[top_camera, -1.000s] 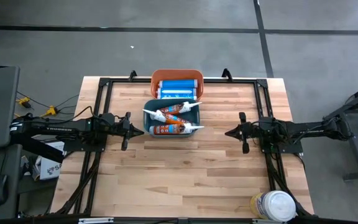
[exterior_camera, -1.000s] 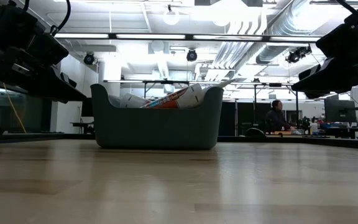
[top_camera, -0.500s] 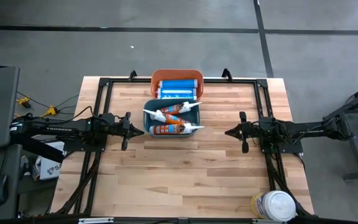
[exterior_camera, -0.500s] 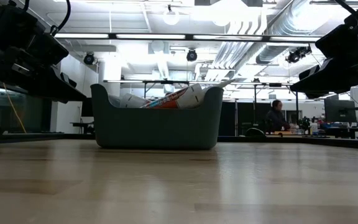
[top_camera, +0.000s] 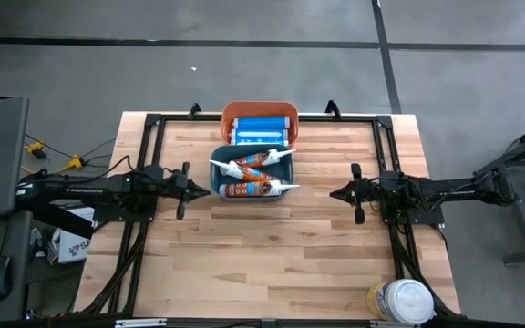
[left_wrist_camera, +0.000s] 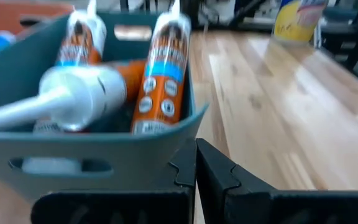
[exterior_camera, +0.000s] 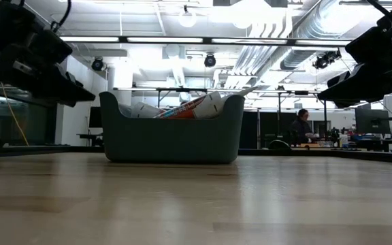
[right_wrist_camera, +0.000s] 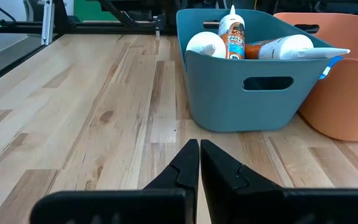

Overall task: Pick & place silicon tubes, Sealant and Lysol wipes
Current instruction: Return to Home Position

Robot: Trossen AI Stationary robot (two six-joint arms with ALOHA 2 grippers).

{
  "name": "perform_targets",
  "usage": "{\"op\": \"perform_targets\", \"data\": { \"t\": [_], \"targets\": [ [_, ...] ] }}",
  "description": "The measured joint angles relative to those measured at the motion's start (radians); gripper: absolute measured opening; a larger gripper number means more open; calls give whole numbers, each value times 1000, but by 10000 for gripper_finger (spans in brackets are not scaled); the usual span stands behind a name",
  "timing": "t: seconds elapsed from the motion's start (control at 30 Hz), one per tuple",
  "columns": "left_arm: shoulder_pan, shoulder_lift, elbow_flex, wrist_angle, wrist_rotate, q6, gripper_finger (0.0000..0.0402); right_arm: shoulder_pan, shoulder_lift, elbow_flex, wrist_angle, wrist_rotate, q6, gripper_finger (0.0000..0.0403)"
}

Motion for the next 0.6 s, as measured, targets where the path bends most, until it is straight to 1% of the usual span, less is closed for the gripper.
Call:
{"op": "perform_targets", "data": {
  "t": [0.2,0.33,0.47,0.6],
  "targets": [
    [0,-193,0,-50,0,0,0,0,0,0,0,0,0,12],
    [0,-304,0,-39,0,0,0,0,0,0,0,0,0,12],
    [0,-377,0,-39,0,0,0,0,0,0,0,0,0,12],
    [0,-414,0,-40,0,0,0,0,0,0,0,0,0,12]
  ]
}}
